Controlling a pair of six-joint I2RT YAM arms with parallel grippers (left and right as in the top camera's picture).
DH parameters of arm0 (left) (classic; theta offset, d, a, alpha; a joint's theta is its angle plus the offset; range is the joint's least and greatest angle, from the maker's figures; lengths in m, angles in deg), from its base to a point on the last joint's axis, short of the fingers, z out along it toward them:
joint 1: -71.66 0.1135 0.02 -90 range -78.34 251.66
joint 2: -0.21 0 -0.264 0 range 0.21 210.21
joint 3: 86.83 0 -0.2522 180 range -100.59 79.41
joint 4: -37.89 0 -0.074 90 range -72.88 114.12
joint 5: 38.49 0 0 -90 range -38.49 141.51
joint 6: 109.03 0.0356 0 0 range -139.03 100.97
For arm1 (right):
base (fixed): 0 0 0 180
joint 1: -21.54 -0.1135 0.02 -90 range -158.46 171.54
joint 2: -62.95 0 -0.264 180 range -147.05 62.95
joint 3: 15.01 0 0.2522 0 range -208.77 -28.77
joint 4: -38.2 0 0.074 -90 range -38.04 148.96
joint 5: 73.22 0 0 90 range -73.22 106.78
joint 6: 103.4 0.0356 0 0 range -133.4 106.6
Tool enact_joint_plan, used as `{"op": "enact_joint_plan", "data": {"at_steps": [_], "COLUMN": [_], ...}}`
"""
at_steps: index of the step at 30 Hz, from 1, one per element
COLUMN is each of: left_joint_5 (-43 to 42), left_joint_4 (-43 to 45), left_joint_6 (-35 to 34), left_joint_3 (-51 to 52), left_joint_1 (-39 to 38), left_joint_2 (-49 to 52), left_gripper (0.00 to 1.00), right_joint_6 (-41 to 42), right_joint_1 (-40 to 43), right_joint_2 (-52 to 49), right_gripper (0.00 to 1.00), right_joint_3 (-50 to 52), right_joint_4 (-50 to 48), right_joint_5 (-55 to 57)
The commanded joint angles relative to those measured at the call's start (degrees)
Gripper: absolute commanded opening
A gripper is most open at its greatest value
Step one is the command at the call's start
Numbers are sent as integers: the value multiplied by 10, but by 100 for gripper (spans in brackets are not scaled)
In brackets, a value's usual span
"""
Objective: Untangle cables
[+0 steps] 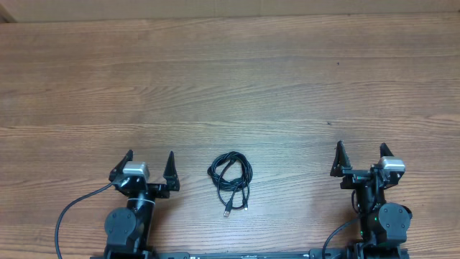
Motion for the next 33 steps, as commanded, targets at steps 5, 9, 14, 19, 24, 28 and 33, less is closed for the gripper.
{"op": "enact_joint_plan", "data": {"at_steps": [5,9,14,19,24,28,33], "left_joint_5": [-9,-9,-11,-52,12,22,48], "left_joint_4": [34,42,87,141,141,127,158], "left_joint_6": [6,6,6,6,17,17,17], "left_joint_3": [-3,-3,-3,-3,-3,-3,-3], "left_joint_1": [-2,-2,-2,-2,0,0,1], "left_joint_2": [-1,-1,-1,-1,-1,-1,-1], "left_gripper": [100,100,100,100,100,100,100], "right_joint_6": [1,1,1,1,1,1,1], "right_joint_1": [2,2,2,2,2,2,2], "right_joint_2": [5,5,5,5,5,5,5], "right_gripper": [100,100,100,100,100,100,100], "right_joint_3": [6,6,6,6,6,6,6], "right_joint_4": [-4,-4,-4,-4,-4,-4,-4], "right_joint_5": [5,5,5,5,5,5,5]}}
